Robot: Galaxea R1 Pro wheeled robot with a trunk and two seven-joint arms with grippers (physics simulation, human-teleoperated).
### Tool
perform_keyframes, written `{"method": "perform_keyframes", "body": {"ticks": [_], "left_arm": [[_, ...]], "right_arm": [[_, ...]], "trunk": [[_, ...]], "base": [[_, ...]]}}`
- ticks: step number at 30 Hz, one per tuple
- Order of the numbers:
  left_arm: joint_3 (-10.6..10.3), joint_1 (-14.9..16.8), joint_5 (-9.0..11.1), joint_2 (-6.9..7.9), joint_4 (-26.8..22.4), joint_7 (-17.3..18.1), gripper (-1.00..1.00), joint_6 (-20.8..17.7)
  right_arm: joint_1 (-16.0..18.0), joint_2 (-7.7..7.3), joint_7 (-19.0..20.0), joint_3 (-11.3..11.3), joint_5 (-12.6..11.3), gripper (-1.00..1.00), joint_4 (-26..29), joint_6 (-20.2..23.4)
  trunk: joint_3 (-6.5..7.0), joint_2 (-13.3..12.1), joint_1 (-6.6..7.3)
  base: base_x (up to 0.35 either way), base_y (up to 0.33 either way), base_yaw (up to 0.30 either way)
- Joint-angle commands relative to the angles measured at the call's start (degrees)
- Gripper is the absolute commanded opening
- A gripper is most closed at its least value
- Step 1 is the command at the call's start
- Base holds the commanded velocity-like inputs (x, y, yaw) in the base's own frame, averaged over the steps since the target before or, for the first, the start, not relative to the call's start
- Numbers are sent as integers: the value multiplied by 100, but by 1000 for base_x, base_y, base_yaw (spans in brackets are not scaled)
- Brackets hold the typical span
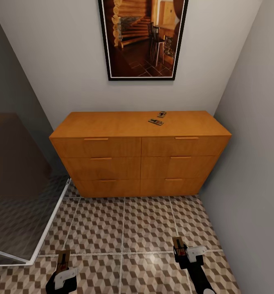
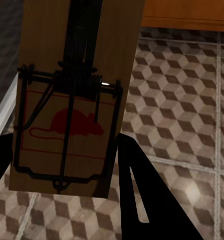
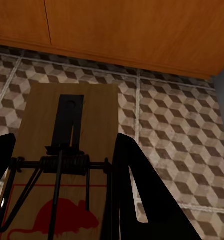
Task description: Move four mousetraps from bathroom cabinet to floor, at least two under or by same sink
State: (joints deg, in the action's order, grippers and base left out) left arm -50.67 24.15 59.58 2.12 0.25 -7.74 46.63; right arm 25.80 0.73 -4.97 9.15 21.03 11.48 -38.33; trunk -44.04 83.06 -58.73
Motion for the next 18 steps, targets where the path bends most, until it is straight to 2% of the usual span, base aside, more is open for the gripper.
{"method": "perform_keyframes", "body": {"ticks": [1, 18], "left_arm": [[-48, 2, -34, -1, 2, -89, -100, 5], [-48, 2, -43, -7, 2, -88, -100, 4]], "right_arm": [[4, 3, -22, 26, 46, -100, -5, -16], [4, 3, -22, 24, 49, -100, -6, -16]], "trunk": [[-4, 2, 0], [-4, 2, 0]], "base": [[0, 0, 0], [0, 0, 0]]}}
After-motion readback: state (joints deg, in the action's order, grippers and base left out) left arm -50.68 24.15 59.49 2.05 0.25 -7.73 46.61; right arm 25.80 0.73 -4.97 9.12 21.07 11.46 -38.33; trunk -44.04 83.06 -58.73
